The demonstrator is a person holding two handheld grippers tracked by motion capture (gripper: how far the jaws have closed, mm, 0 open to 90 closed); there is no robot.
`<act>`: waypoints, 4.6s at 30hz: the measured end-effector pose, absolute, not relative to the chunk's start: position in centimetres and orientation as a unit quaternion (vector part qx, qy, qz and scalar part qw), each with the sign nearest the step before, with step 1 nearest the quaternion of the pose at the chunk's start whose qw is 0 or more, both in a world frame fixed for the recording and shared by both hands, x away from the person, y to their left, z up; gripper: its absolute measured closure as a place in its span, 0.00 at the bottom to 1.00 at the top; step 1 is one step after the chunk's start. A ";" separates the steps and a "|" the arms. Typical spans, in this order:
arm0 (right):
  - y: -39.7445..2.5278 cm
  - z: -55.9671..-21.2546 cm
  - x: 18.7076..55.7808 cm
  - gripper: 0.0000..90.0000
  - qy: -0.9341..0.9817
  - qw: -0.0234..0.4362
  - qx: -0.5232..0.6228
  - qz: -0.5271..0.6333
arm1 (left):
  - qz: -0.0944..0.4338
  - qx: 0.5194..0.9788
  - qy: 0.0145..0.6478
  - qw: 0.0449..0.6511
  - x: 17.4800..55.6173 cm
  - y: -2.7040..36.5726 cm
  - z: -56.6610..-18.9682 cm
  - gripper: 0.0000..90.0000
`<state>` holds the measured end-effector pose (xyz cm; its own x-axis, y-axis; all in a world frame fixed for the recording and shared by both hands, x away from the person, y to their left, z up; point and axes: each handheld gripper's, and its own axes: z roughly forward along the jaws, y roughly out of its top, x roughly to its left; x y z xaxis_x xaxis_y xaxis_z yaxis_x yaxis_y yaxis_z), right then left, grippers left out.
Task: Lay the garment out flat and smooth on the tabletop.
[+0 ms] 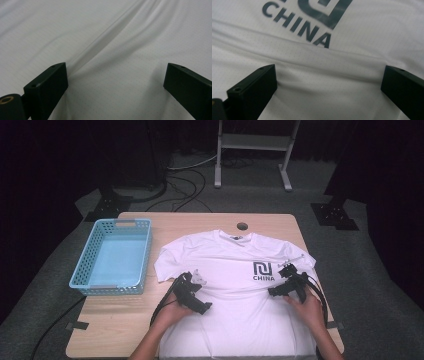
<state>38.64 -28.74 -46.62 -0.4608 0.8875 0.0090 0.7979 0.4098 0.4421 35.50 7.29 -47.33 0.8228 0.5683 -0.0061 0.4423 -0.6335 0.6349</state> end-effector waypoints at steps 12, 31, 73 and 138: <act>-28.5 -46.5 44.0 0.00 0.826 0.113 0.519 0.189 | 0.105 0.899 0.287 0.314 40.1 6.5 -47.3 0.03; -28.5 -46.5 45.7 0.00 0.812 0.119 0.539 0.190 | 0.105 0.901 0.283 0.310 43.4 6.0 -47.2 0.03; -29.8 -46.3 54.9 0.00 0.793 0.117 0.572 0.173 | 0.106 0.898 0.312 0.292 53.7 4.3 -46.9 0.03; -31.1 -46.9 34.8 0.05 0.844 0.125 0.463 0.239 | 0.081 0.906 0.256 0.327 31.4 9.8 -47.3 0.03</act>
<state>34.80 -31.08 -46.89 -0.5399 0.8416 0.0104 0.7217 0.4566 0.5202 31.40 9.80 -47.35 0.8555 0.5173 -0.0216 0.4118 -0.6544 0.6342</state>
